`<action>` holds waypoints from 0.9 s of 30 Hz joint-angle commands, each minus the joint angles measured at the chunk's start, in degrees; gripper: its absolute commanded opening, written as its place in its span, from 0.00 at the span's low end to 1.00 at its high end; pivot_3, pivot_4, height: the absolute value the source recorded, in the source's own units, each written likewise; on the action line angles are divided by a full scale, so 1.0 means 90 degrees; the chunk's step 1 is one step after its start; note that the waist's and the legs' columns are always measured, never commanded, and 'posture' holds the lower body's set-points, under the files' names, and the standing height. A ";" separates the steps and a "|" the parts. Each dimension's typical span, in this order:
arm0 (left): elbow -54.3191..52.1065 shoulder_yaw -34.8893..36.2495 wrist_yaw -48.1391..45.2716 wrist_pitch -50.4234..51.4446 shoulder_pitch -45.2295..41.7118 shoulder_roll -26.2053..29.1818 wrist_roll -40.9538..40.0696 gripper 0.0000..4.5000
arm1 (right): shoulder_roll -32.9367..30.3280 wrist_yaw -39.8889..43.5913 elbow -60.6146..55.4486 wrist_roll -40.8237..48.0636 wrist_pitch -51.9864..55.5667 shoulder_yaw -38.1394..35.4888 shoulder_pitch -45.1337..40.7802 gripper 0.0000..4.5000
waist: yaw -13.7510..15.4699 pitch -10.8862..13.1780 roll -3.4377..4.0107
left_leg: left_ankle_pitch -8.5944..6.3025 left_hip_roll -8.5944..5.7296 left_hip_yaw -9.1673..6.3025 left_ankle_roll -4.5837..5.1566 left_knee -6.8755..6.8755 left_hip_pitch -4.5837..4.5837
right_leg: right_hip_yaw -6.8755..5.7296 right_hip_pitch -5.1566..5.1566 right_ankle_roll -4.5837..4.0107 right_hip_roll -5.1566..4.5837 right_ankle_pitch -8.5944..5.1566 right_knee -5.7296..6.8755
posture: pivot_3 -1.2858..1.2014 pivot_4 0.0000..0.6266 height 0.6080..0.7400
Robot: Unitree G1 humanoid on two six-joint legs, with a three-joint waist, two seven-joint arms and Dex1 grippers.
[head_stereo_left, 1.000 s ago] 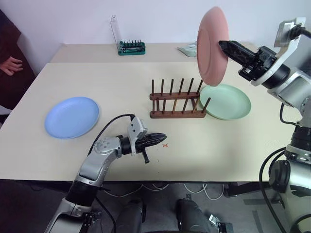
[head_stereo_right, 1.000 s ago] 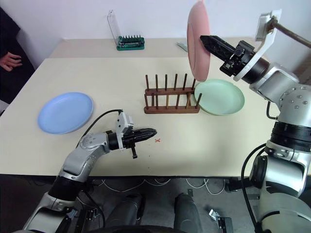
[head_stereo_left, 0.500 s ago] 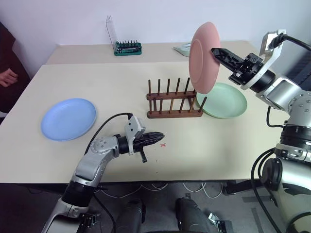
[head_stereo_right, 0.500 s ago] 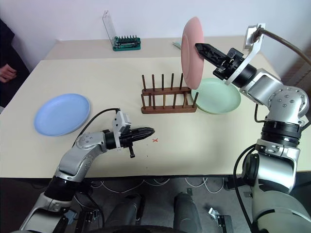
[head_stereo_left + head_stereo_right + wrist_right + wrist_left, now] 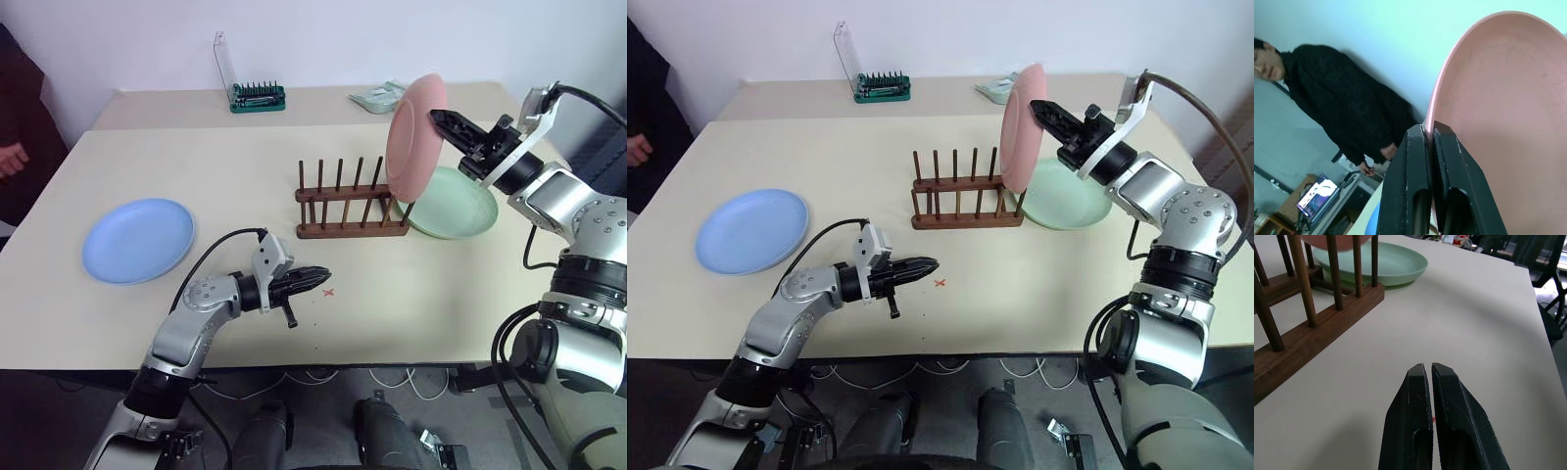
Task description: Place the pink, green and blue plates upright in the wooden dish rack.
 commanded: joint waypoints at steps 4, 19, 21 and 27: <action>-0.0336 -0.0035 0.0030 0.0058 -0.0071 0.0015 -0.0064 0.03 | -0.0021 -0.0067 -0.0160 0.0014 -0.0196 -0.0244 -0.0067 0.42 | -0.0003 0.0000 0.0001 | 0.0000 0.0000 0.0000 0.0000 0.0000 0.0000 | 0.0000 0.0000 0.0000 0.0000 0.0000 0.0000 | 0.52 0.24 1.00; -0.0584 -0.0029 -0.0081 0.0068 -0.0159 0.0092 -0.0163 0.03 | -0.3123 0.2445 -0.2010 -0.4060 -0.3694 0.1417 0.2531 0.63 | 0.0016 0.0002 0.0005 | 0.0000 -0.0004 0.0005 0.0000 0.0001 0.0000 | -0.0001 0.0008 0.0004 -0.0002 -0.0001 -0.0011 | 0.52 0.24 1.00; -0.0562 -0.0097 -0.0137 0.0031 -0.0221 0.0117 -0.0116 0.03 | -0.3476 0.2757 -0.2050 -0.4704 -0.4204 0.1841 0.2989 0.63 | -0.0047 0.0001 0.0009 | 0.0000 -0.0001 0.0014 0.0000 0.0003 0.0007 | 0.0001 0.0009 0.0005 -0.0001 -0.0002 -0.0005 | 0.52 0.24 1.00; -0.0472 -0.0242 -0.0200 0.0028 -0.0377 0.0048 -0.0110 0.03 | -0.3225 0.2760 -0.1380 -0.6228 -0.5200 0.3047 0.2774 0.63 | -0.0191 0.0003 0.0017 | 0.0001 0.0008 0.0031 -0.0002 0.0008 0.0020 | 0.0016 0.0011 0.0004 0.0003 -0.0002 0.0010 | 0.52 0.24 1.00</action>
